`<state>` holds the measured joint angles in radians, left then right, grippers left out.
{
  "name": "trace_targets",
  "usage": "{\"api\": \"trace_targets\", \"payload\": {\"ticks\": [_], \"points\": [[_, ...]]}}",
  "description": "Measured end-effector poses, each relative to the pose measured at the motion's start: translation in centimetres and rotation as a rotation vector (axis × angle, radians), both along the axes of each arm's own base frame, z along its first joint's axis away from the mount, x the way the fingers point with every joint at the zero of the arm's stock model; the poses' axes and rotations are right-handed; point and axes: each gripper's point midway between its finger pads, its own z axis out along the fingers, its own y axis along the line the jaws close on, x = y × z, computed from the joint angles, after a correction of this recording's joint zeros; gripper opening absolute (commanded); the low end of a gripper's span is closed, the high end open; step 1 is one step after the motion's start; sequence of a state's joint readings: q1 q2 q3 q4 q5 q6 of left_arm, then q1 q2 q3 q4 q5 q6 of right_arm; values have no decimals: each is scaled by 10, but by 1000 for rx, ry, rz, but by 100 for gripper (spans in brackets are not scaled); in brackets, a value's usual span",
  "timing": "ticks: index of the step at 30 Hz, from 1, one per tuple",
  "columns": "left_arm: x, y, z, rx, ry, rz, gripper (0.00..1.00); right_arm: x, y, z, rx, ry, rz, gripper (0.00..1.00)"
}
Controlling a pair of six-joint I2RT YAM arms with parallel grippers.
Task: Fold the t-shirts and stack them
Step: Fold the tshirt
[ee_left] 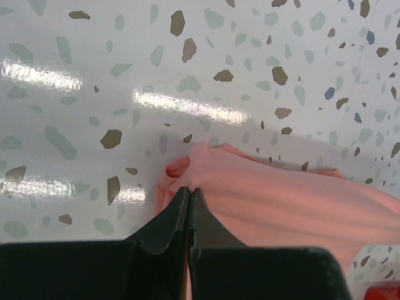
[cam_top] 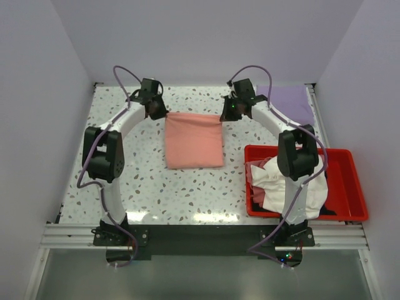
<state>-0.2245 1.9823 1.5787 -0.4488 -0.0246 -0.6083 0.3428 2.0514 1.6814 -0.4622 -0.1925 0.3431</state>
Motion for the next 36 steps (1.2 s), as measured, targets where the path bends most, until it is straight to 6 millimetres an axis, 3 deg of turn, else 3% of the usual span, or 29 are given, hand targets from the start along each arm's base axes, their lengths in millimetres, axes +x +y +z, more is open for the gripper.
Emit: {"api": "trace_targets", "payload": {"ticks": [2,4,7,8,10,11,12,13,18,22,26,30,36], "points": [[3,-1,-4,0,7,-3,0,4,0,-3,0,3,-7,0],[7,-2,-10,-2,14,-4,5,9,-2,-8,-1,8,-22,11],[11,-5,-19,-4,31,-13,22,13,-6,-17,-9,22,-40,14],[12,-5,-23,-1,39,-13,32,14,-7,-20,-12,28,-45,16],[14,-3,-28,7,51,-16,50,20,-10,-24,-14,33,-54,34],[14,-2,-30,10,55,-17,67,22,-12,-25,-16,39,-60,53],[14,0,-31,17,58,-23,75,23,-12,-27,-17,44,-64,95],[13,1,-32,18,63,-20,80,24,-13,-27,-19,45,-62,99],[11,4,-31,20,69,-14,100,22,-11,-26,-4,47,-32,99],[-1,2,-18,-6,52,-22,100,6,-3,-18,54,51,13,99],[-18,-3,1,-55,23,-37,100,-11,8,7,137,31,56,99],[-25,-14,11,-105,-7,-60,100,-8,25,24,214,-10,91,99],[-31,-43,3,-143,5,-117,100,11,41,11,249,8,92,99]]}}
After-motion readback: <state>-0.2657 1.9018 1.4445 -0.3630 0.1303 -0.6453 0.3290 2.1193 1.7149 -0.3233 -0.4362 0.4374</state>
